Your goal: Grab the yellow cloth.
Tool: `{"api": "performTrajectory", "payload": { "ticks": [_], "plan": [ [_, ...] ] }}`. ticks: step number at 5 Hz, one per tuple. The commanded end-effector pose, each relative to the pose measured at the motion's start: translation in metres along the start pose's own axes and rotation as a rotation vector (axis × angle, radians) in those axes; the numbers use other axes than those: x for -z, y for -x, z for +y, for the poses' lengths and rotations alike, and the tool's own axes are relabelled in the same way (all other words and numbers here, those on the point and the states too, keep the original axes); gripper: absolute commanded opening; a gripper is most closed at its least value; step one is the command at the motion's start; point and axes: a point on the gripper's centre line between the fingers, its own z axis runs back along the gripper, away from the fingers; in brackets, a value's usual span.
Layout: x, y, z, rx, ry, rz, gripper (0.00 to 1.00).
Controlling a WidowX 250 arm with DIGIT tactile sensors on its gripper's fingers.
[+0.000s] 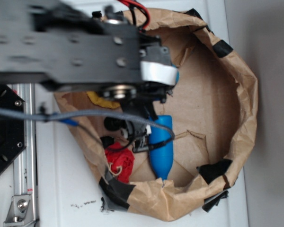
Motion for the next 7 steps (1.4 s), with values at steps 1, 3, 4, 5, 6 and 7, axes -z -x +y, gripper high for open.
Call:
{"api": "performTrajectory", "payload": {
  "ticks": [1, 3, 4, 5, 6, 7],
  "plan": [
    [0.062, 0.013, 0.034, 0.108, -0.020, 0.054, 1.00],
    [0.044, 0.009, 0.036, 0.044, -0.062, 0.009, 0.00],
    [-0.007, 0.006, 0.031, 0.010, -0.048, -0.086, 0.00],
    [-0.058, 0.003, 0.022, 0.017, -0.014, -0.202, 0.00],
    [-0.109, -0.004, 0.010, 0.023, -0.004, -0.270, 0.00],
    [-0.159, -0.008, 0.008, 0.059, 0.055, -0.271, 0.00]
  ]
}}
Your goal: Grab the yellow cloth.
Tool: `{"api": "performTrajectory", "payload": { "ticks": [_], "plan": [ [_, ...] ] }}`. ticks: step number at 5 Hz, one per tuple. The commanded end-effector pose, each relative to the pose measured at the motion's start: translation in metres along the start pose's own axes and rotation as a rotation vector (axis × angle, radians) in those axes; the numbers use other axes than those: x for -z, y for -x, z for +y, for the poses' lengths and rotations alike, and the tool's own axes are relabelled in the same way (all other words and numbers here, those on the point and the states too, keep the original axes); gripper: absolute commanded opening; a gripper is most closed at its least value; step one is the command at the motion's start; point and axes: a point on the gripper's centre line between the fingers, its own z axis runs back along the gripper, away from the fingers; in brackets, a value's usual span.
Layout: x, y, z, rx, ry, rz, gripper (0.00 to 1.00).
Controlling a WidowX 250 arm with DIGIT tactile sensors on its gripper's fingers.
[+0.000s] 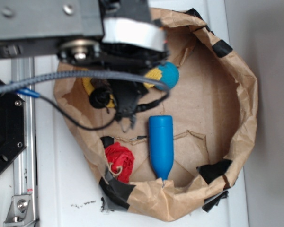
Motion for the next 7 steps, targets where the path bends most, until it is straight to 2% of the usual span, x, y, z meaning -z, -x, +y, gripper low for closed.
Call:
{"api": "performTrajectory", "payload": {
  "ticks": [1, 2, 3, 4, 5, 7],
  "plan": [
    [-0.057, -0.012, -0.003, 0.042, 0.051, -0.048, 0.00],
    [-0.022, -0.003, 0.004, 0.101, 0.004, -0.012, 1.00],
    [0.020, 0.005, 0.009, 0.267, 0.033, 0.007, 1.00],
    [0.047, 0.007, 0.011, 0.357, 0.092, 0.019, 1.00],
    [0.085, 0.007, 0.006, 0.364, 0.058, 0.094, 1.00],
    [0.130, 0.017, -0.003, 0.314, 0.044, 0.188, 1.00]
  ]
}}
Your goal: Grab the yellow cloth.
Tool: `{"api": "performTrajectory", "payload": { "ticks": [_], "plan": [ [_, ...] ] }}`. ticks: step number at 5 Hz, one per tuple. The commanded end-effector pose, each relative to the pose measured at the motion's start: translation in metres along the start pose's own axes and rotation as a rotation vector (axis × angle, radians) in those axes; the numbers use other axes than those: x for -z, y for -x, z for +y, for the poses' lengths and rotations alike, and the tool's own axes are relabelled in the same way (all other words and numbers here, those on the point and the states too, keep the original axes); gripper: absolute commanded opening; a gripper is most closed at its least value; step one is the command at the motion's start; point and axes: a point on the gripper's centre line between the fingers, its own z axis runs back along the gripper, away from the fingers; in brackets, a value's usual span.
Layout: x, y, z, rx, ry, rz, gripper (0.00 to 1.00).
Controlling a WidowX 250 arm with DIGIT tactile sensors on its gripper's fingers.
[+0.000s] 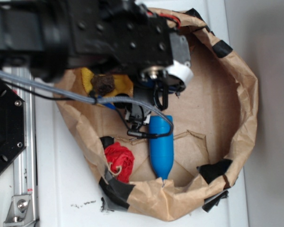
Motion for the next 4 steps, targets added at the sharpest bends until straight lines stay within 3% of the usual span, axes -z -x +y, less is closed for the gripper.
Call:
{"api": "performTrajectory", "payload": {
  "ticks": [1, 4],
  "plan": [
    [0.015, 0.009, -0.004, -0.039, -0.014, 0.034, 0.00],
    [-0.046, 0.004, -0.002, -0.007, -0.017, -0.095, 0.00]
  ]
}}
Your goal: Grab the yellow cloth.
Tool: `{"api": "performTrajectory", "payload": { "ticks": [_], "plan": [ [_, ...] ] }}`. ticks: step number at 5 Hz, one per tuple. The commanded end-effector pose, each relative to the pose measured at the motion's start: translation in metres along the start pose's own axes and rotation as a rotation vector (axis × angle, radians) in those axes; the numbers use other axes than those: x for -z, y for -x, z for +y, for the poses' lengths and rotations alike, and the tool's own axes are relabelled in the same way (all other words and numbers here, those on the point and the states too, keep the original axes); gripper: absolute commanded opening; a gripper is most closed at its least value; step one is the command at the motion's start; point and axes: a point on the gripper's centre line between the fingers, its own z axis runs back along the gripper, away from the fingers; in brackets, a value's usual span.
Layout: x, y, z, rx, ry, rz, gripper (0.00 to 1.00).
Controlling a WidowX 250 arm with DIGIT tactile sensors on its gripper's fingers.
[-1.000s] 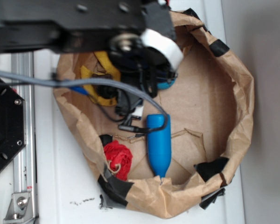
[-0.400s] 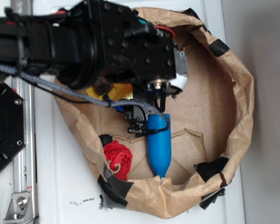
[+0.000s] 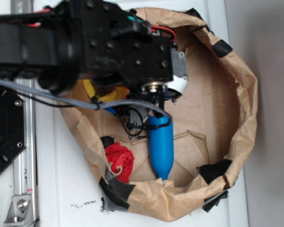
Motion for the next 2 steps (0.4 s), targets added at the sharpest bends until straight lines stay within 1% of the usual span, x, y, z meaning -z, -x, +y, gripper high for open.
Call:
{"api": "performTrajectory", "payload": {
  "ticks": [1, 2],
  "plan": [
    [-0.083, -0.011, -0.002, 0.050, -0.017, -0.198, 0.00],
    [-0.126, -0.018, -0.005, 0.038, 0.012, -0.264, 0.00]
  ]
}}
